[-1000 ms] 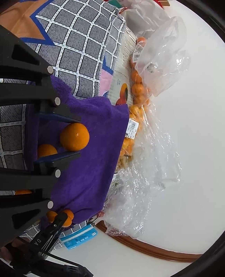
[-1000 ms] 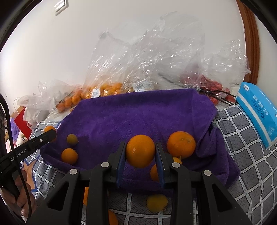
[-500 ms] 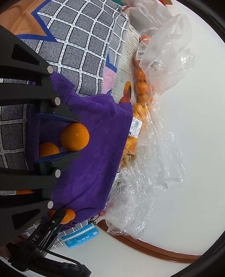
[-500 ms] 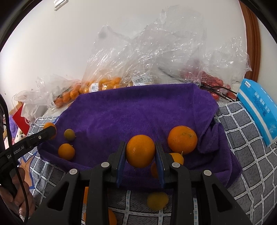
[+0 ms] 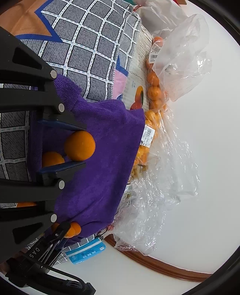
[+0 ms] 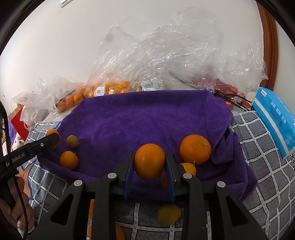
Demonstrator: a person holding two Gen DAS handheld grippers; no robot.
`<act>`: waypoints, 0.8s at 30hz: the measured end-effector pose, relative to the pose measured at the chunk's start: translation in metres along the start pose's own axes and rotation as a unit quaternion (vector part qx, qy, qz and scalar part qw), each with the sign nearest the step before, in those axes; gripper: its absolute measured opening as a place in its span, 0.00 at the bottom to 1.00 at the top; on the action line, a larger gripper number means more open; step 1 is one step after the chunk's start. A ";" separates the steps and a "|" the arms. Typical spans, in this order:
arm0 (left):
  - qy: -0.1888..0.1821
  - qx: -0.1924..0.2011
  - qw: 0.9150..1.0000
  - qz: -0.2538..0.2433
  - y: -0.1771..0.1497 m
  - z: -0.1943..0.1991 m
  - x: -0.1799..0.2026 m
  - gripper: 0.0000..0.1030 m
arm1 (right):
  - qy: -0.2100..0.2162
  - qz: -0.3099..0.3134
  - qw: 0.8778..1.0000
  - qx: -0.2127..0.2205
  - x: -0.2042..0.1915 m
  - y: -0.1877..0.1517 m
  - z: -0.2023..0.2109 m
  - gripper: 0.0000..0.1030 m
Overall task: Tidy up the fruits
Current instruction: 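Carry both held oranges over the purple towel with the left and right tools, then open the right tool onto the towel while the left tool releases its orange there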
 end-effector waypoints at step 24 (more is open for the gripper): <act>-0.037 0.000 0.998 0.046 0.000 0.001 -0.013 0.31 | 0.004 -0.022 0.999 0.027 0.010 0.006 0.010 0.34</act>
Point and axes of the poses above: each gripper's, at about its wrist camera, not at the fingertips, and z roughly against the way its jaws point, x to its right, y to its top, the point moved 1 cm from there along -z, roughly the way its jaws point, and after that the axes turned 11 degrees about -z, right-handed, at the moved point
